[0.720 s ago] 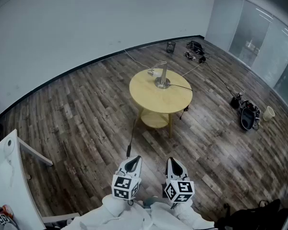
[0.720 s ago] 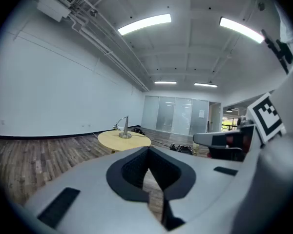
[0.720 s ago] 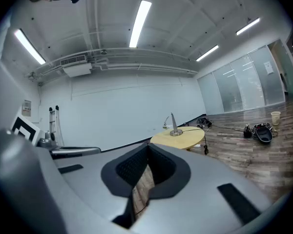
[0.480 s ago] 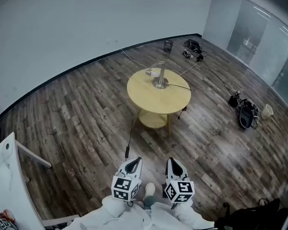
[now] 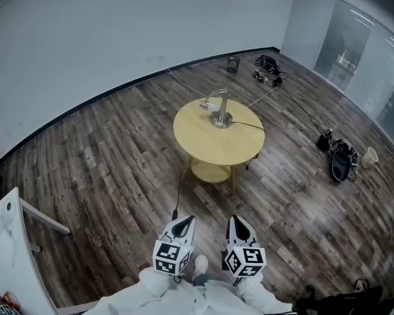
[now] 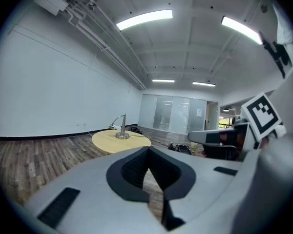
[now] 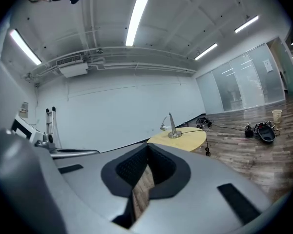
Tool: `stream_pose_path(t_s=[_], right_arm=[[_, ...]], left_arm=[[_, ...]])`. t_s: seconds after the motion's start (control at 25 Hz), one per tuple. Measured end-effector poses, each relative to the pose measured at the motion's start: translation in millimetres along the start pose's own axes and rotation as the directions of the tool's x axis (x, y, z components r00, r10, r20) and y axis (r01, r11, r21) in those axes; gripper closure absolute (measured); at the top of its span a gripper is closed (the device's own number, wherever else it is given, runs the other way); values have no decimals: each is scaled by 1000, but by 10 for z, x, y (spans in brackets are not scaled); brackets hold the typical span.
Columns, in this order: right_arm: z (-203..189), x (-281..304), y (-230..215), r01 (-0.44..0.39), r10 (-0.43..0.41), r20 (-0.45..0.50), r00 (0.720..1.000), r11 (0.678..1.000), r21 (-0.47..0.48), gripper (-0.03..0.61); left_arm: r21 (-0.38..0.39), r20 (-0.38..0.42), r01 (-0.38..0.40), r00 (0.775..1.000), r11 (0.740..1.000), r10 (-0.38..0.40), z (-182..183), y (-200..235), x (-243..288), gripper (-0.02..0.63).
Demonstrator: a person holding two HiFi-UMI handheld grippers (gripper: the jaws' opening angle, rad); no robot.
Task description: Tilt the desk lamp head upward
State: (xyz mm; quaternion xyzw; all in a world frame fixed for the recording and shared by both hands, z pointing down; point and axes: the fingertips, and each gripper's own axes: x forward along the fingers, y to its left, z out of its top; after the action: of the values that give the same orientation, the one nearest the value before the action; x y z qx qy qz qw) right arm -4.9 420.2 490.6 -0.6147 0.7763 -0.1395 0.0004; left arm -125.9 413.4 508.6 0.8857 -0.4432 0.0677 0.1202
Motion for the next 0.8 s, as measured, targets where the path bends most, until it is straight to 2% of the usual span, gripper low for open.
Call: stream_pose_path(t_s=[0.8], right_arm=[[456,1342,-933,-32,32,-6,999,999,9,569]], left_arm=[[28,3,-59,998,998,59,534,470,1532,614]])
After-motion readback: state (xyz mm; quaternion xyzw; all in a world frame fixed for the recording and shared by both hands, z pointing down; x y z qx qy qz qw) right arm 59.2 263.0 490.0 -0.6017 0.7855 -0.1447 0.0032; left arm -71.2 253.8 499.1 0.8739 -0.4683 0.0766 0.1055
